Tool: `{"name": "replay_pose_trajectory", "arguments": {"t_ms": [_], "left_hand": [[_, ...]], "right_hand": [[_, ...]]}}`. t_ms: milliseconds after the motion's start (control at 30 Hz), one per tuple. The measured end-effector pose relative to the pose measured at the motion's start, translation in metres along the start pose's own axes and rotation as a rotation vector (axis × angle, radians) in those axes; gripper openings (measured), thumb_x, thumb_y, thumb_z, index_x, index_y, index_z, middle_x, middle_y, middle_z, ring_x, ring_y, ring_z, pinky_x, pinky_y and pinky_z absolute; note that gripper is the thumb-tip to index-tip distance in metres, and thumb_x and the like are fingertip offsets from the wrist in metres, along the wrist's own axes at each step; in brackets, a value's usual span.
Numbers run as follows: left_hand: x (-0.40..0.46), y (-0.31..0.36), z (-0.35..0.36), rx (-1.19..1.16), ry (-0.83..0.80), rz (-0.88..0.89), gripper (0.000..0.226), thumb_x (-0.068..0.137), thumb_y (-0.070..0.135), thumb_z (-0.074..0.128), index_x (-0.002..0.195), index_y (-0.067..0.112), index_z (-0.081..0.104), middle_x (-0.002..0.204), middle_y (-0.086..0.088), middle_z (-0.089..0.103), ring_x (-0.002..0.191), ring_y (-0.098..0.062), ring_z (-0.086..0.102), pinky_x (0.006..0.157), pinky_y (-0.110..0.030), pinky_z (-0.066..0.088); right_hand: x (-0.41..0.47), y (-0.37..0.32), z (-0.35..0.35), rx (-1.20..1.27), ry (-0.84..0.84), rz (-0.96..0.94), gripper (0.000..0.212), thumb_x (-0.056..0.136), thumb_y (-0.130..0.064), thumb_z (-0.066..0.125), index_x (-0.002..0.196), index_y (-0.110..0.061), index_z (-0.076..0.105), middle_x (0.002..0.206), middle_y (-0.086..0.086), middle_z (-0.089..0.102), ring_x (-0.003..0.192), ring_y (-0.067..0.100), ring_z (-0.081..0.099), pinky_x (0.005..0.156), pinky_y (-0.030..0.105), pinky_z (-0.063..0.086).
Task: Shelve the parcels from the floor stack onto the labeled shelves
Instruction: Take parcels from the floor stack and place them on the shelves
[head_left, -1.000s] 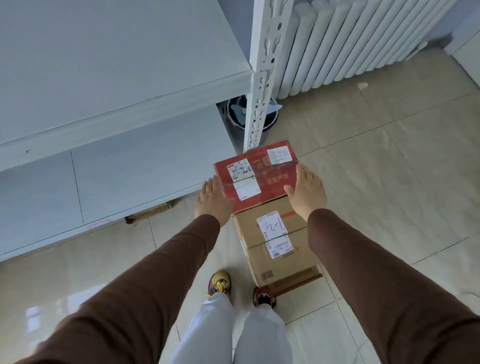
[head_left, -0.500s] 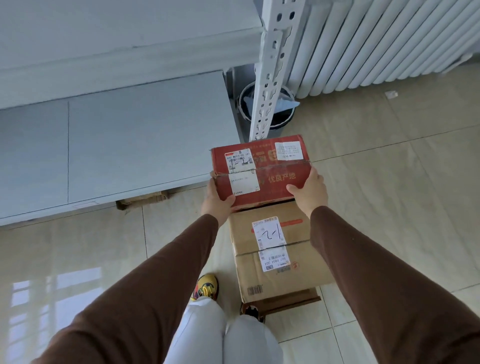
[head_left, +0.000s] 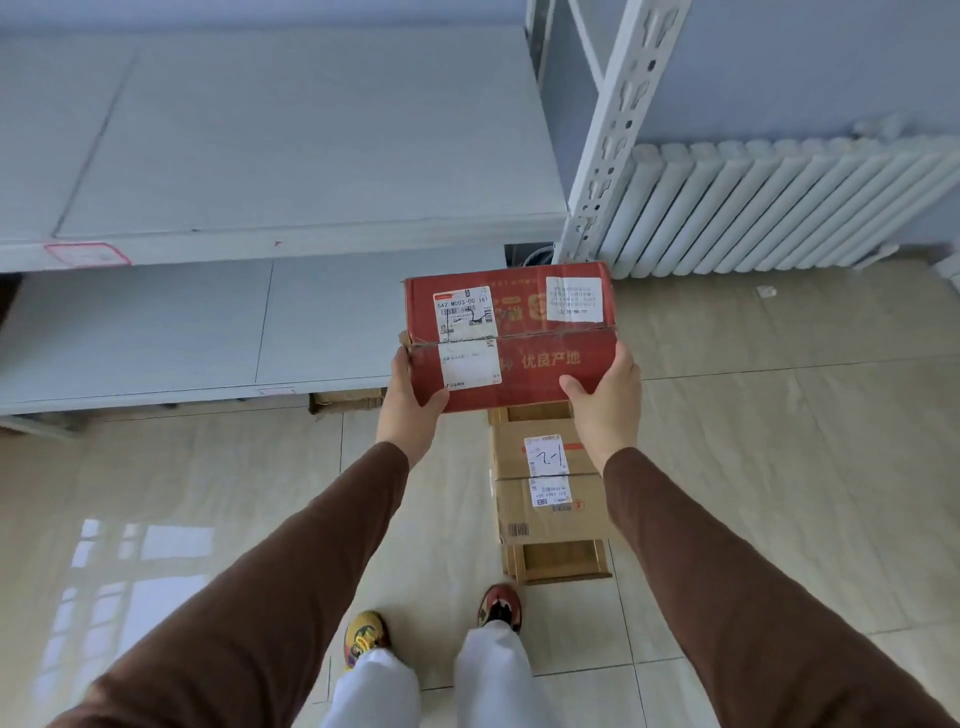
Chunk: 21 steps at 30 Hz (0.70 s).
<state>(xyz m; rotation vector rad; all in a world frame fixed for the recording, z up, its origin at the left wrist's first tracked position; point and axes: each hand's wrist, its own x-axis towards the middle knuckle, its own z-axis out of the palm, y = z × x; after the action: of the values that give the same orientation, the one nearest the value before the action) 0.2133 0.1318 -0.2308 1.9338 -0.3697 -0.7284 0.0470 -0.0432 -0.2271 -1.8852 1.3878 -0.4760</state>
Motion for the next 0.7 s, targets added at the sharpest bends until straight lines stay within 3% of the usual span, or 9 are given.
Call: {"name": "replay_pose_trajectory", "arguments": {"t_ms": [167,367,467,600,700], "left_hand": [[-0.055,0.008,-0.092,-0.073,0.094,0.095,0.077,0.098,0.005,0.059,0.159,0.031,0.018,0.137,0.013,0.051,0.12,-0.009,0.055,0.104,-0.034,0.048],[-0.105,-0.019,-0.249,-0.112,0.226,0.167,0.082,0.097,0.007,0.06,0.157,0.041,0.016,0.143,0.008,0.054,0.127,-0.017,0.058,0.106,-0.042,0.051],[-0.125,-0.04,-0.338,-0.032,0.332,0.205,0.083,0.093,0.012,0.063,0.152,0.049,0.018,0.13,0.009,0.056,0.127,-0.025,0.054,0.105,-0.051,0.048],[-0.142,-0.064,-0.442,0.037,0.486,0.211,0.077,0.092,0.012,0.066,0.152,0.036,0.024,0.125,0.005,0.051,0.126,-0.029,0.048,0.106,-0.056,0.045],[-0.142,-0.081,-0.511,0.045,0.551,0.221,0.08,0.089,0.014,0.068,0.149,0.041,0.022,0.133,0.0,0.056,0.126,-0.029,0.05,0.104,-0.058,0.046]], "right_hand": [[-0.071,-0.075,0.007,0.055,0.015,-0.128,0.079,0.089,-0.03,0.077,0.151,-0.023,0.029,0.142,0.003,0.047,0.133,0.02,0.047,0.109,0.046,0.048],[-0.175,-0.183,0.072,0.149,-0.009,-0.278,0.077,0.089,-0.028,0.077,0.149,-0.024,0.028,0.145,0.002,0.046,0.135,0.021,0.047,0.109,0.05,0.049],[-0.233,-0.236,0.118,0.212,-0.01,-0.34,0.076,0.088,-0.022,0.078,0.149,-0.021,0.031,0.145,0.003,0.045,0.134,0.021,0.047,0.109,0.049,0.049],[-0.3,-0.301,0.183,0.298,-0.043,-0.405,0.073,0.088,-0.018,0.077,0.146,-0.023,0.032,0.142,0.002,0.046,0.131,0.019,0.049,0.105,0.048,0.052],[-0.329,-0.347,0.226,0.348,-0.076,-0.462,0.07,0.088,-0.018,0.077,0.143,-0.023,0.033,0.139,0.001,0.048,0.127,0.02,0.052,0.102,0.045,0.054]]}}
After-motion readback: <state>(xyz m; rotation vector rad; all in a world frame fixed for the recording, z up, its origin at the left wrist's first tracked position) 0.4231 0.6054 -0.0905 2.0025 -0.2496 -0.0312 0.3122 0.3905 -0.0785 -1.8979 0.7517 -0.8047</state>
